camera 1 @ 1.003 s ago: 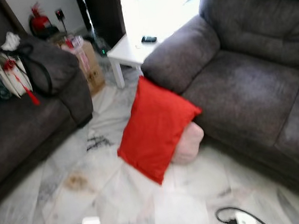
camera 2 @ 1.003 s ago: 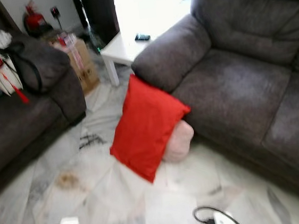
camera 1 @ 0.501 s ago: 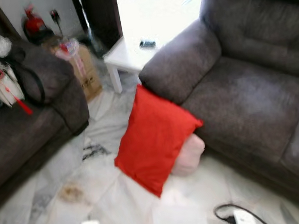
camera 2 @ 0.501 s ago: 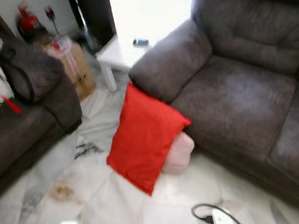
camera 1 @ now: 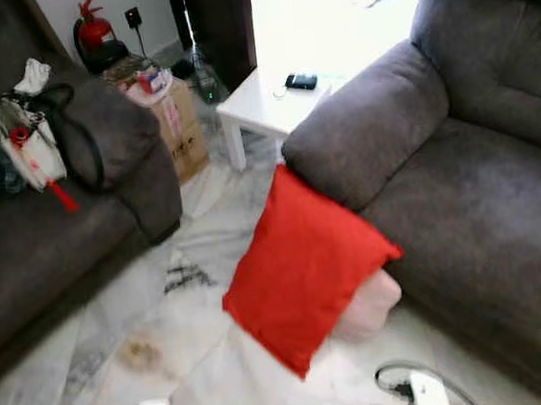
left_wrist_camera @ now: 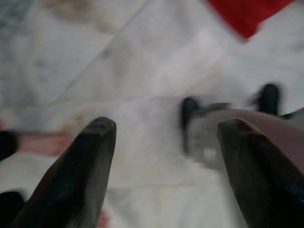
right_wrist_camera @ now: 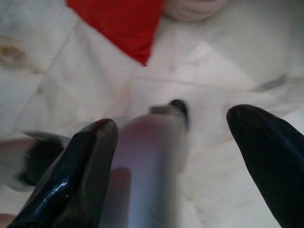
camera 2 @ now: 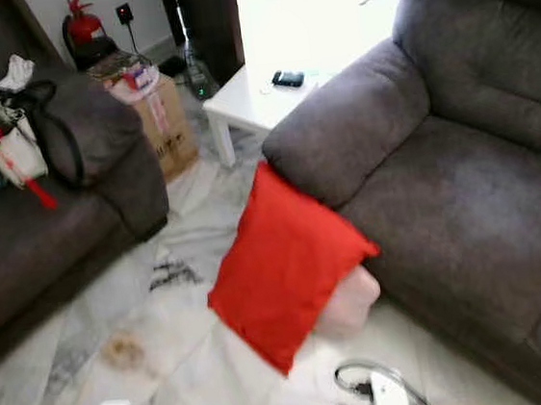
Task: Move the pillow to the sofa from floor
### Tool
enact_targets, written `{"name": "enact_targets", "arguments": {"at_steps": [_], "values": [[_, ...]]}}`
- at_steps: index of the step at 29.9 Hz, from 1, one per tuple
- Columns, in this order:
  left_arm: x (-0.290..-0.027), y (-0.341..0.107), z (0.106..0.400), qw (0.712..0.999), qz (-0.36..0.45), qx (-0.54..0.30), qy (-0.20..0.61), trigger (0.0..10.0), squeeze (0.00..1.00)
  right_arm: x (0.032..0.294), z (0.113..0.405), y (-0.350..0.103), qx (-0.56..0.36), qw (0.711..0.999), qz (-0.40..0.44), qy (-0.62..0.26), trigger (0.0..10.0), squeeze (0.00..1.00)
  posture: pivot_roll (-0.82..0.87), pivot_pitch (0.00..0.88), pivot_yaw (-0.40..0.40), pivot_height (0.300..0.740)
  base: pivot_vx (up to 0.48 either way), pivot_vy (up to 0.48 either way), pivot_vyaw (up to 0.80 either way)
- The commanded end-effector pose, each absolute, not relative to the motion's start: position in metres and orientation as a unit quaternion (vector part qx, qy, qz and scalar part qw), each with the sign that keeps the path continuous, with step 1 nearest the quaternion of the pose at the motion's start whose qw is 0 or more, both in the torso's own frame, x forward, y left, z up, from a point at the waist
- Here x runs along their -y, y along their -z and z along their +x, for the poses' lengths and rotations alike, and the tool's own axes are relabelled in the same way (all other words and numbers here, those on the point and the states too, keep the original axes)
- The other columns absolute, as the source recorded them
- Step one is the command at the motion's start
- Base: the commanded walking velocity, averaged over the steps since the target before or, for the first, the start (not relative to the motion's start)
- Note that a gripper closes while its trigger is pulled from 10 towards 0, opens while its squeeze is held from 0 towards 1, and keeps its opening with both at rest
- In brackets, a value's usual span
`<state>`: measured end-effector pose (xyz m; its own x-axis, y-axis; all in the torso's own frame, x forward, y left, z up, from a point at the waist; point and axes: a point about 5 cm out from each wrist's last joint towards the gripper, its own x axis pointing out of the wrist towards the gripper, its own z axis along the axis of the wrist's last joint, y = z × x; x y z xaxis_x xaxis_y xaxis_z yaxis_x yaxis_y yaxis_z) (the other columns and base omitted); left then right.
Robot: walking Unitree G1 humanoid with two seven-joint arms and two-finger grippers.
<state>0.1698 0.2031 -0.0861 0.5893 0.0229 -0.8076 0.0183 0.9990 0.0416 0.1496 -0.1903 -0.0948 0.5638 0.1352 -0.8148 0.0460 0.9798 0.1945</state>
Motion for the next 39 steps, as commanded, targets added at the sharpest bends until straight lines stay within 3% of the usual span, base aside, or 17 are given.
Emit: {"name": "enact_targets", "arguments": {"at_steps": [1,18,23,32,39], "values": [[-0.2143,0.0880,0.1615,0.884,0.033,-0.466,-0.013,10.0,0.00,0.1839,0.1431,0.0982,-0.478,0.872,0.103,-0.028,10.0,0.00,0.04,0.177,-0.012,0.740,0.296,0.000,0.52],[-0.2144,0.0880,0.1614,0.884,0.036,-0.467,-0.009,10.0,0.00,0.1909,0.1410,0.0983,-0.477,0.871,0.115,-0.006,10.0,0.00,0.05,0.179,-0.010,0.740,0.296,0.000,0.08],[-0.2147,0.0879,0.1614,0.883,0.036,-0.467,-0.009,10.0,0.00,0.1932,0.1401,0.0983,-0.478,0.871,0.113,-0.006,10.0,0.00,0.05,0.181,-0.008,0.740,0.296,0.000,-0.76],[-0.2152,0.0880,0.1612,0.882,0.038,-0.469,-0.008,10.0,0.00,0.1914,0.1409,0.0983,-0.477,0.872,0.112,-0.004,10.0,0.00,0.05,0.183,-0.008,0.740,0.287,0.000,0.00],[-0.2137,0.0880,0.1615,0.883,0.033,-0.468,-0.002,10.0,0.00,0.1898,0.1426,0.0980,-0.475,0.873,0.112,-0.003,10.0,0.00,0.05,0.184,-0.008,0.740,0.000,0.000,0.00]]}}
